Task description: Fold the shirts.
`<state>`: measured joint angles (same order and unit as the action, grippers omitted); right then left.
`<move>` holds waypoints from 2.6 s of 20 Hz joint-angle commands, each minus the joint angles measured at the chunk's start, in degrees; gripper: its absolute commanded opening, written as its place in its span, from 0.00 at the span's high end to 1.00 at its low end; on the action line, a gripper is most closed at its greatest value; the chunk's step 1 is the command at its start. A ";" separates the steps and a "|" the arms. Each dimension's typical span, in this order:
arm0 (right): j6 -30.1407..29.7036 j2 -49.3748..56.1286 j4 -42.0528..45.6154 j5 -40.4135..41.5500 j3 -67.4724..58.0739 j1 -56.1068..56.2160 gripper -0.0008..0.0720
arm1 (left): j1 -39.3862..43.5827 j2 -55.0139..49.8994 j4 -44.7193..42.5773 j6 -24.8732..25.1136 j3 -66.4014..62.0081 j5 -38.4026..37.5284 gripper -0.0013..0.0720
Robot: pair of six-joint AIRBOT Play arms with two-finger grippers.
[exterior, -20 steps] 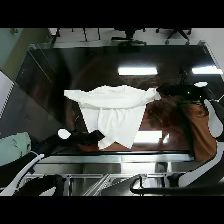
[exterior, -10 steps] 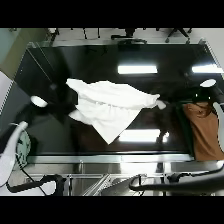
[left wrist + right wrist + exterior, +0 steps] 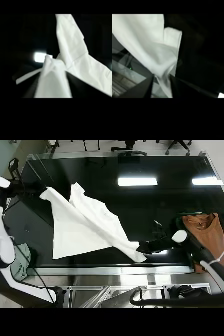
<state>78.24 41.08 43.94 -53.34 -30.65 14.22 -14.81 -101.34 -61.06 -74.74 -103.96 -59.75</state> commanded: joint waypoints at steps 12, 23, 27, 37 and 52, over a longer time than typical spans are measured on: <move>-11.67 3.26 3.06 3.10 -6.29 -19.78 0.39 | -8.83 9.35 -6.93 -6.67 22.77 -26.53 0.07; -24.52 8.85 -11.89 -0.35 -6.36 -19.74 0.39 | -11.04 20.57 -9.49 -2.95 60.63 -13.25 0.07; -25.18 9.20 -12.07 -0.76 -6.36 -19.71 0.39 | -11.02 20.57 3.65 5.38 61.53 -13.07 0.60; -27.32 14.03 -12.09 -0.68 -6.36 -17.75 0.39 | -11.10 20.55 -12.26 -2.62 42.84 -15.67 0.97; -26.82 31.19 -20.87 14.05 -15.61 13.55 0.58 | -9.64 14.47 -10.82 -1.60 40.81 -20.04 0.97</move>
<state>51.03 68.82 22.87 -41.28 -42.92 23.83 -24.47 -85.82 -71.83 -76.31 -63.09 -78.74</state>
